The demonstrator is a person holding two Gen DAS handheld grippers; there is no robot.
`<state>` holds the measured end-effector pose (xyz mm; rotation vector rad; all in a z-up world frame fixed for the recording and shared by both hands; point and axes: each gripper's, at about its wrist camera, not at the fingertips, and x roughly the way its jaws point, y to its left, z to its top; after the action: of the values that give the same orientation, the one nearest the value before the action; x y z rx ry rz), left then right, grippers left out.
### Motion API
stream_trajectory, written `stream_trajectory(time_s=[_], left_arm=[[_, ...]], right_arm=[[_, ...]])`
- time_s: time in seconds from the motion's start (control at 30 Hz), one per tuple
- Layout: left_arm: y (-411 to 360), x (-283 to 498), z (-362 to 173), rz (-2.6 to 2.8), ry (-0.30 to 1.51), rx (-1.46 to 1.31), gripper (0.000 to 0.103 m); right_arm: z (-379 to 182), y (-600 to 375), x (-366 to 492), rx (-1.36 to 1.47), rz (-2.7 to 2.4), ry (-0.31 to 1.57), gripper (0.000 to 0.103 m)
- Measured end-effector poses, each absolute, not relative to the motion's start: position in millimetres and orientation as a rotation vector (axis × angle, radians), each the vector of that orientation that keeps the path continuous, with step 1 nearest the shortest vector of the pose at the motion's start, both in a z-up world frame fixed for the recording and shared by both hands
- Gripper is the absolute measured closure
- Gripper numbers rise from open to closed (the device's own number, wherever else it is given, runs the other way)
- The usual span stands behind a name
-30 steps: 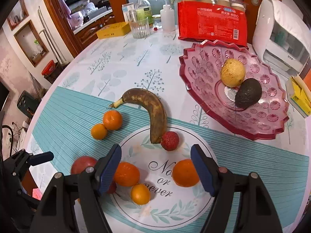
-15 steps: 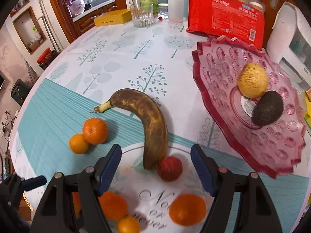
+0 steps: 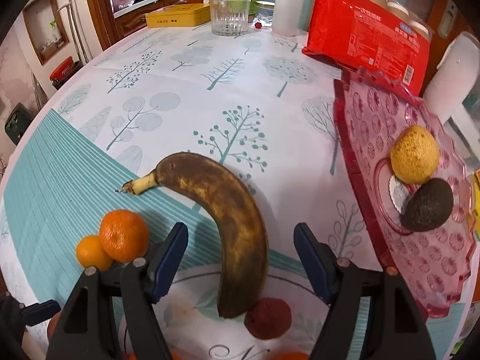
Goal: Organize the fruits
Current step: 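Move the right gripper to the brown banana while the left approaches the red apple, then close the right gripper on the banana while the left grasps the red apple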
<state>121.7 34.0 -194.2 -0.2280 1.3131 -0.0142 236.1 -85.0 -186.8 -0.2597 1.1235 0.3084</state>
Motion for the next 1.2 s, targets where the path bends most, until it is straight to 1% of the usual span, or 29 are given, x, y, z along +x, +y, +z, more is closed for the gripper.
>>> stream_trajectory(time_s=[0.1, 0.13, 0.17, 0.2, 0.23, 0.5, 0.57, 0.6, 0.67, 0.7, 0.73, 0.83, 0.93, 1.2], left_arm=[[34, 123, -192, -0.016, 1.339, -0.255, 0.027], [34, 124, -192, -0.014, 1.345, -0.255, 0.029], [33, 124, -191, -0.012, 1.346, -0.252, 0.03], [32, 122, -190, -0.01, 1.347, -0.246, 0.032], [31, 123, -190, -0.011, 1.346, -0.243, 0.034], [38, 124, -194, -0.033, 1.36, -0.287, 0.033], [40, 126, -196, -0.039, 1.362, -0.302, 0.034], [41, 126, -197, -0.045, 1.363, -0.311, 0.036], [42, 127, -197, -0.049, 1.363, -0.315, 0.036], [42, 127, -197, -0.051, 1.362, -0.318, 0.036], [42, 127, -197, -0.052, 1.362, -0.318, 0.037], [42, 125, -196, -0.048, 1.358, -0.309, 0.037], [39, 124, -195, -0.043, 1.354, -0.286, 0.037], [40, 122, -178, -0.031, 1.31, -0.263, 0.037]], right_arm=[[-189, -80, 236, -0.279, 0.293, 1.122, 0.03], [-190, -79, 236, -0.285, 0.288, 1.126, 0.032], [-190, -78, 236, -0.279, 0.294, 1.136, 0.037], [-193, -78, 236, -0.252, 0.319, 1.164, 0.045], [-196, -79, 237, -0.24, 0.313, 1.188, 0.046], [-198, -83, 248, -0.196, 0.316, 1.178, 0.046], [-198, -80, 252, -0.199, 0.323, 1.168, 0.046], [-199, -79, 253, -0.199, 0.326, 1.163, 0.048], [-197, -76, 252, -0.208, 0.333, 1.157, 0.051], [-197, -75, 251, -0.216, 0.333, 1.148, 0.054], [-197, -75, 249, -0.221, 0.335, 1.142, 0.059], [-195, -78, 247, -0.209, 0.352, 1.14, 0.067], [-194, -83, 245, -0.172, 0.369, 1.149, 0.07], [-184, -98, 236, -0.072, 0.382, 1.14, 0.071]])
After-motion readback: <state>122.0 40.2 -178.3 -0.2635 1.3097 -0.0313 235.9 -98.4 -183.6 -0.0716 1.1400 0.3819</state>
